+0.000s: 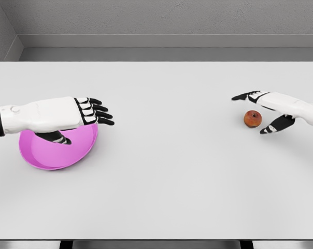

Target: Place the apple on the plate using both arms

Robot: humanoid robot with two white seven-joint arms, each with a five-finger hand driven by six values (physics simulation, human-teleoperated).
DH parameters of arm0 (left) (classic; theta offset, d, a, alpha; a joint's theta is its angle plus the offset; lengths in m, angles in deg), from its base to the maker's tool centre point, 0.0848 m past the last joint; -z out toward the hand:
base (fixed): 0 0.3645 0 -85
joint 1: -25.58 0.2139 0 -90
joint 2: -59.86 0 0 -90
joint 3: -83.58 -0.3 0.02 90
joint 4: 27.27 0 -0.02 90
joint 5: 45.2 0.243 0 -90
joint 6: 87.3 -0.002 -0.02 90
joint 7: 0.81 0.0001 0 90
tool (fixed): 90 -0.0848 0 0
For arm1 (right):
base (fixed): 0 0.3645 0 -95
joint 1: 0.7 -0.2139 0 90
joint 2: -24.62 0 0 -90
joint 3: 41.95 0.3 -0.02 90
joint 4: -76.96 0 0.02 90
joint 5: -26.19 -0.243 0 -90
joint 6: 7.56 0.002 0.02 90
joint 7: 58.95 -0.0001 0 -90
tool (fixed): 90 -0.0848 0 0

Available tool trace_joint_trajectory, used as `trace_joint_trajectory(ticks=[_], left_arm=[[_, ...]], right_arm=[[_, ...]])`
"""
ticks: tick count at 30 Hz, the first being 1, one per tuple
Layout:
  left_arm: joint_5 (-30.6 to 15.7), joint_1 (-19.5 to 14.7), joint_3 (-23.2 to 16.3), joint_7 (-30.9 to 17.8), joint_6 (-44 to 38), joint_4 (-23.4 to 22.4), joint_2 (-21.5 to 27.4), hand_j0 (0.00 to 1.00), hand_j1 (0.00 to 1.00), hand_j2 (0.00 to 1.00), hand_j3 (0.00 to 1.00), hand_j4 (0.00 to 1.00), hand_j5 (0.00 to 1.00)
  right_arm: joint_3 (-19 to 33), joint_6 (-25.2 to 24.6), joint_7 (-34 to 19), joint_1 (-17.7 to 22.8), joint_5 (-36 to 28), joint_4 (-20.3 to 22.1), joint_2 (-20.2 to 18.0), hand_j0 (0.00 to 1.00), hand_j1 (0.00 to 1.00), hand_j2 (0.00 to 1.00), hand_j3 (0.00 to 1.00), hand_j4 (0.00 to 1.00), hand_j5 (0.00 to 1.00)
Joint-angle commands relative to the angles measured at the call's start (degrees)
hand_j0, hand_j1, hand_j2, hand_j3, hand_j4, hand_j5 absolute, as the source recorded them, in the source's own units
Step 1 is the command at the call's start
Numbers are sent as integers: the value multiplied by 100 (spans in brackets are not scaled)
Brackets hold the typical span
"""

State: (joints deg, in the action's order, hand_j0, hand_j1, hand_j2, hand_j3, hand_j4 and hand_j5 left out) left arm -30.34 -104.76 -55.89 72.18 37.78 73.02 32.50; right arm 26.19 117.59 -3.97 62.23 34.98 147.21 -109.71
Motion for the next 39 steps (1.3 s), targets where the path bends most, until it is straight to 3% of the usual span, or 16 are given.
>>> trace_joint_trajectory(ticks=[1,9,22,28,39], left_arm=[[-36,0,25,4,-8,0,3,100,100,100,100,100,100],[-36,0,25,4,-8,9,3,100,100,100,100,100,100],[-44,0,25,-5,-8,9,3,100,100,100,100,100,100],[-36,0,25,-5,-8,9,3,100,100,100,100,100,100],[-44,9,25,-5,-8,9,3,100,100,100,100,100,100]], right_arm=[[-19,-14,2,0,-124,-178,21,100,100,100,100,100,100],[-160,-14,2,-114,-62,-503,74,100,100,100,100,100,100],[-195,-14,2,-158,-45,-538,109,100,100,100,100,100,100],[-318,-14,2,-281,-27,-872,171,100,100,100,100,100,100],[-327,-14,2,-290,70,-934,197,100,100,100,100,100,100]])
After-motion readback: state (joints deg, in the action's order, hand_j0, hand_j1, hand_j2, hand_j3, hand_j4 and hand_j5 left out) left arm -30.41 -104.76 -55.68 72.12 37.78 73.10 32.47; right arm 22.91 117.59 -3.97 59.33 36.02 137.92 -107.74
